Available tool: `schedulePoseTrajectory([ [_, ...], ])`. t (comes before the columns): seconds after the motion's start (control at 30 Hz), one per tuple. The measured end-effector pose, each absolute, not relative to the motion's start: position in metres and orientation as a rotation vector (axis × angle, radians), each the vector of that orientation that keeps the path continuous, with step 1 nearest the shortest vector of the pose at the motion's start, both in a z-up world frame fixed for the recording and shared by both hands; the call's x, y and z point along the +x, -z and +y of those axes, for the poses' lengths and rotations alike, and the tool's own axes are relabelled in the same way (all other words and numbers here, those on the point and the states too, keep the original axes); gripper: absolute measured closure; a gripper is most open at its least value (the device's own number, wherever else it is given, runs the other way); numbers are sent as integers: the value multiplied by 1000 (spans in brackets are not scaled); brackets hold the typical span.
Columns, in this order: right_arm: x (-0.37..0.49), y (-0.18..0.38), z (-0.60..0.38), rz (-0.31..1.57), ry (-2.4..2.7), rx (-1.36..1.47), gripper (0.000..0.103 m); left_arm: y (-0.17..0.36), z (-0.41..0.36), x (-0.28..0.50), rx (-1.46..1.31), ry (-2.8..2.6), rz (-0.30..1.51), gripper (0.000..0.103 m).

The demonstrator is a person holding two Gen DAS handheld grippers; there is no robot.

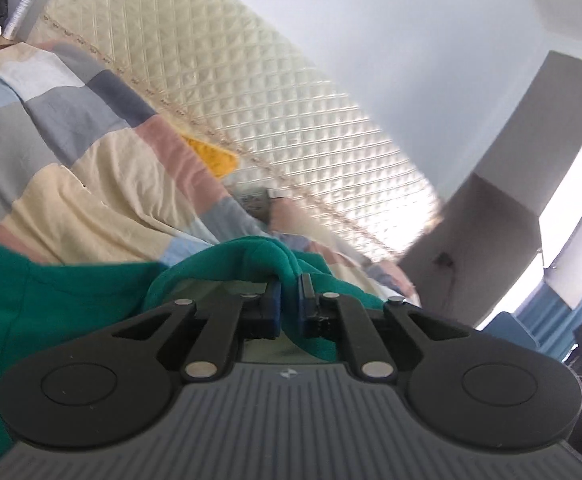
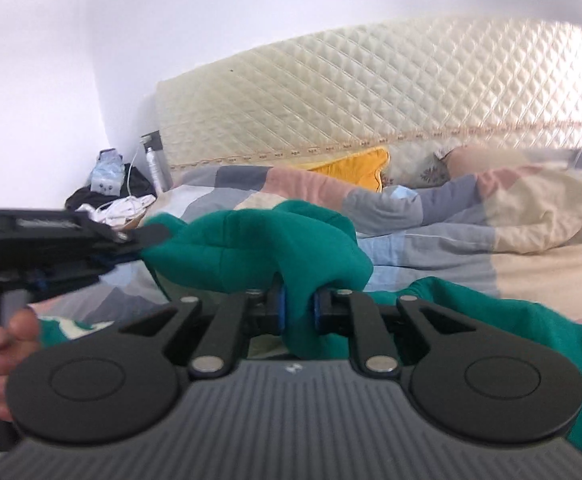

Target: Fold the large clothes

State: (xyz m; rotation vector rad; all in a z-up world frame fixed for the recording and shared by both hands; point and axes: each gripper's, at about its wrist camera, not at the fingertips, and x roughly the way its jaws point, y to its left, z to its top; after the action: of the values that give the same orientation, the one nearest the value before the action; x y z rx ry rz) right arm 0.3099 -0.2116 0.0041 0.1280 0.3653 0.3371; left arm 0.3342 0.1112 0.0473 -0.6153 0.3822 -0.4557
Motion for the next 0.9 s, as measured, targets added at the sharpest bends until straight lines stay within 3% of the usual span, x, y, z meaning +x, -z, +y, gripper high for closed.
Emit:
schedulePoseTrajectory([
  [0.13, 260, -10, -218, 356, -356, 99, 88, -46, 101, 260, -578, 459, 369, 94],
  [0.3, 206, 17, -216, 441, -329, 58, 88, 0, 90, 183, -580, 413, 458, 94],
  [0.47, 174, 58, -209, 587, -297, 26, 87, 44, 80, 155, -486, 352, 589, 94],
  [0.6, 156, 79, -211, 650, -266, 69, 78, 56, 75, 139, -388, 323, 640, 91],
  [0.63, 151, 81, -214, 659, -267, 91, 74, 55, 75, 138, -377, 317, 642, 83],
  [0.67, 147, 82, -218, 670, -274, 118, 70, 55, 77, 135, -375, 312, 646, 69],
  [0.73, 140, 80, -224, 667, -289, 155, 54, 52, 82, 128, -403, 314, 642, 50],
  [0.8, 132, 74, -228, 648, -299, 193, 47, 41, 85, 126, -402, 317, 608, 48],
  [0.9, 128, 67, -233, 599, -322, 240, 47, 24, 86, 121, -363, 319, 523, 43],
])
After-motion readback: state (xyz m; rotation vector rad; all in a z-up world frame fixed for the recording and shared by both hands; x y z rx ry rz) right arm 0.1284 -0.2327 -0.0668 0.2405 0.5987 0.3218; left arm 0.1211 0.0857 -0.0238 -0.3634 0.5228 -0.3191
